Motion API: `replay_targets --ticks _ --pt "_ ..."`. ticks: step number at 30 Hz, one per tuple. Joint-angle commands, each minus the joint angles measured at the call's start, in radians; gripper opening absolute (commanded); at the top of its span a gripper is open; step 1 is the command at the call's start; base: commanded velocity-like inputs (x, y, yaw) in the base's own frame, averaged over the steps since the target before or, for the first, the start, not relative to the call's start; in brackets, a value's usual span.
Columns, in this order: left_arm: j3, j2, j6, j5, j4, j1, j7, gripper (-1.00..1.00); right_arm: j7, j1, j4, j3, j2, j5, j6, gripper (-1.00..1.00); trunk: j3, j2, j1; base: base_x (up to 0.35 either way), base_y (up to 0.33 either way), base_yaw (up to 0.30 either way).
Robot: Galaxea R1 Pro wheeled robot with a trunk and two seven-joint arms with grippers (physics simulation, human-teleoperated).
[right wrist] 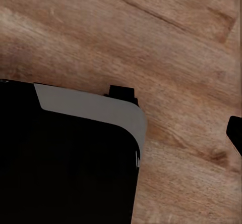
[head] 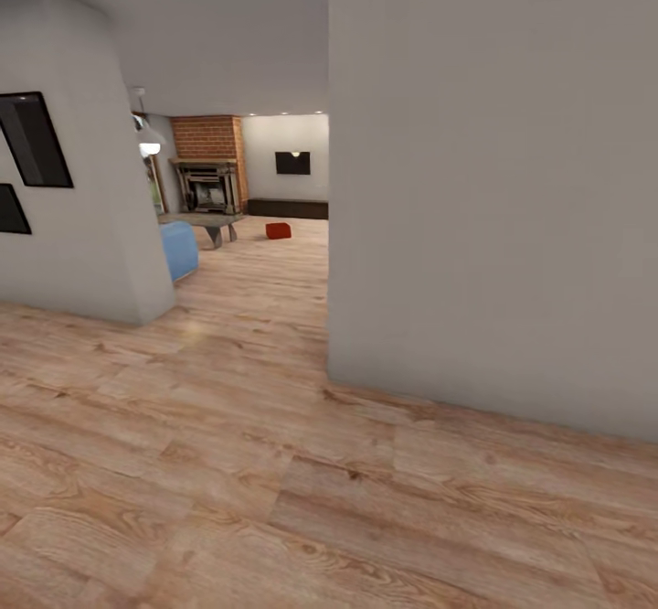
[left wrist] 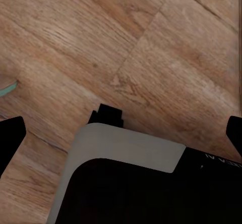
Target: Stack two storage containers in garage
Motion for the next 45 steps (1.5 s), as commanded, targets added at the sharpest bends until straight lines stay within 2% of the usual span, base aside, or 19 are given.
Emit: replay_targets --ticks 1,7,37,45 --pt "-0.005 0.000 -0.003 0.007 0.001 -0.001 0.000 1.00 0.001 -0.001 0.003 0.003 0.000 0.004 -0.007 1.00 -0.001 0.000 0.001 0.322 0.000 0.000" --pt "-0.005 0.000 -0.003 0.007 0.001 -0.001 0.000 1.00 -0.006 -0.001 0.003 -0.003 0.001 0.000 -0.008 1.00 -0.001 0.000 0.001 0.322 0.000 0.088" --pt "-0.005 0.000 -0.003 0.007 0.002 -0.001 0.000 1.00 -0.006 -0.001 0.003 -0.004 0.000 -0.003 -0.006 1.00 -0.001 0.000 0.001 0.322 0.000 0.262" --pt "-0.005 0.000 -0.003 0.007 0.002 -0.001 0.000 1.00 -0.004 -0.001 0.003 -0.003 0.000 -0.002 -0.006 1.00 -0.001 0.000 0.001 0.322 0.000 0.060"
